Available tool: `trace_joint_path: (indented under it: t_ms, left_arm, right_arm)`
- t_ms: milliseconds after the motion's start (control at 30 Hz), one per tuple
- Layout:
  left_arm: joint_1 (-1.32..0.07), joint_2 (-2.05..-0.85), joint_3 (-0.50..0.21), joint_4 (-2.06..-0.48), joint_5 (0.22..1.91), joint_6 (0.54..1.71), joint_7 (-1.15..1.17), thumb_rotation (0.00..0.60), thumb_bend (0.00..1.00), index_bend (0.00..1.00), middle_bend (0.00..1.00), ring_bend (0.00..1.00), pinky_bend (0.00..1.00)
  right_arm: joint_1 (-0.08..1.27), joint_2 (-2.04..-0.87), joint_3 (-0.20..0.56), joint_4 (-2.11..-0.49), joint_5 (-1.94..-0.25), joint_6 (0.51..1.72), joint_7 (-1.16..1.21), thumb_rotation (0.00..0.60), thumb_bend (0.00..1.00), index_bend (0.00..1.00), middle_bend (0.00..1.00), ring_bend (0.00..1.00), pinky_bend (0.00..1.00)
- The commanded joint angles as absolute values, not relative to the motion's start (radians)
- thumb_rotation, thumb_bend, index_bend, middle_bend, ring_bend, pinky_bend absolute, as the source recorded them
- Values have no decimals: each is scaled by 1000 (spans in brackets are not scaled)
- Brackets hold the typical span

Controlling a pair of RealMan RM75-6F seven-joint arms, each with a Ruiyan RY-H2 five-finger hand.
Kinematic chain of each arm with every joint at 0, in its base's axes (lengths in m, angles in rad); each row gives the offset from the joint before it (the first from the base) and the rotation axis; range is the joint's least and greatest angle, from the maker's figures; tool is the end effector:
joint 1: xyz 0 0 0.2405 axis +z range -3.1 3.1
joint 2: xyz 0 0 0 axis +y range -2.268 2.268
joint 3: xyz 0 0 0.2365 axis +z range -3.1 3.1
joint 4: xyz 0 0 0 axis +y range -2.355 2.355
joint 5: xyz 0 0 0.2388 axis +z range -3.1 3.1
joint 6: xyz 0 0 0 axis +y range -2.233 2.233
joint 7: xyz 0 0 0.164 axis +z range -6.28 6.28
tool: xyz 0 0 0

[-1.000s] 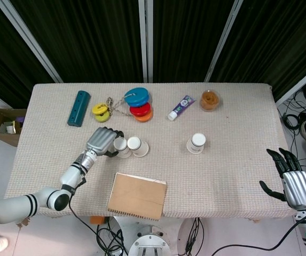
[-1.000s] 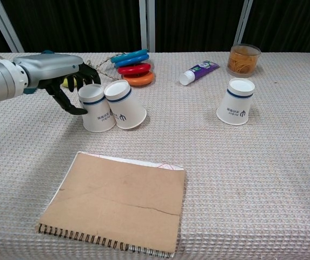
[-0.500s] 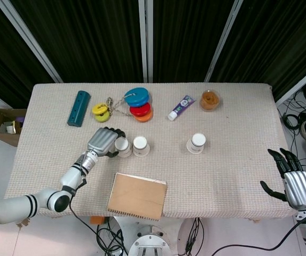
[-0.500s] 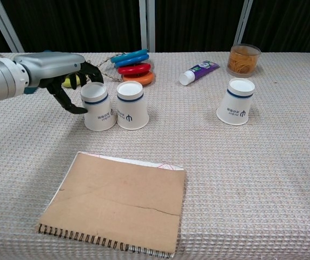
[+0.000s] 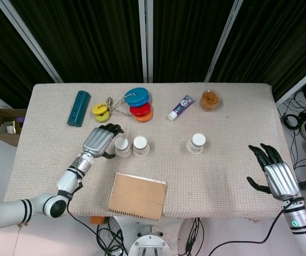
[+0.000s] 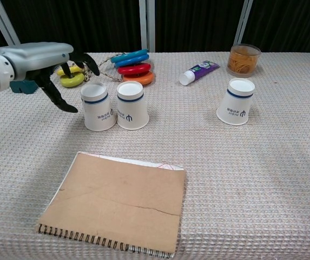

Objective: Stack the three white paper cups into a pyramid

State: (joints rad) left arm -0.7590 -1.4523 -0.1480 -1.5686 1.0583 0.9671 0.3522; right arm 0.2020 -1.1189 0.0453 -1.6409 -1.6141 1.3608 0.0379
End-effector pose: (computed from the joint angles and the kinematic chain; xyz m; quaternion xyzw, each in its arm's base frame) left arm -0.1315 0.3526 -0.0322 -0.7460 -0.3813 -0.3559 0.4141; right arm -0.2640 -0.2300 0.0946 0.6642 -0.3788 0.4157 0.4925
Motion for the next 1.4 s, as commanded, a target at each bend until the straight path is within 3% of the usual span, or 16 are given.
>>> trace_joint_path:
  t_ms: [33, 333, 633, 833, 967, 1067, 1400]
  left_arm:
    - [-699, -1387, -127, -1636, 1104, 1049, 335, 600, 124, 227, 155, 145, 276]
    - [-560, -1274, -65, -1711, 1217, 1201, 252, 600, 118, 228, 155, 145, 274]
    - [-462, -1212, -22, -1741, 1282, 1282, 200, 600, 115, 228, 155, 145, 274]
    - [-416, -1187, -15, -1747, 1299, 1314, 179, 600, 115, 228, 155, 145, 274]
    - [-392, -1177, -16, -1743, 1299, 1327, 166, 600, 115, 228, 155, 145, 274]
    - [-372, -1169, -16, -1740, 1302, 1339, 157, 600, 115, 228, 155, 145, 274]
    - [-319, -1151, -1, -1738, 1332, 1359, 143, 600, 115, 228, 155, 145, 274]
  right_arm:
    - [328, -1133, 115, -1683, -1531, 1191, -62, 600, 186, 62, 160, 26, 126]
    - [553, -1253, 201, -1616, -1317, 904, -271, 600, 224, 61, 159, 26, 126]
    - [678, -1362, 210, -1505, -1177, 784, -367, 600, 244, 68, 175, 26, 130]
    - [717, -1390, 197, -1466, -1129, 768, -404, 600, 284, 143, 227, 39, 149]
    - [735, -1411, 188, -1440, -1122, 775, -418, 600, 358, 325, 352, 127, 206]
    - [739, -1412, 181, -1438, -1130, 791, -418, 600, 393, 401, 391, 155, 229]
    - [749, -1283, 235, -1657, -1213, 899, -400, 600, 399, 432, 406, 156, 231]
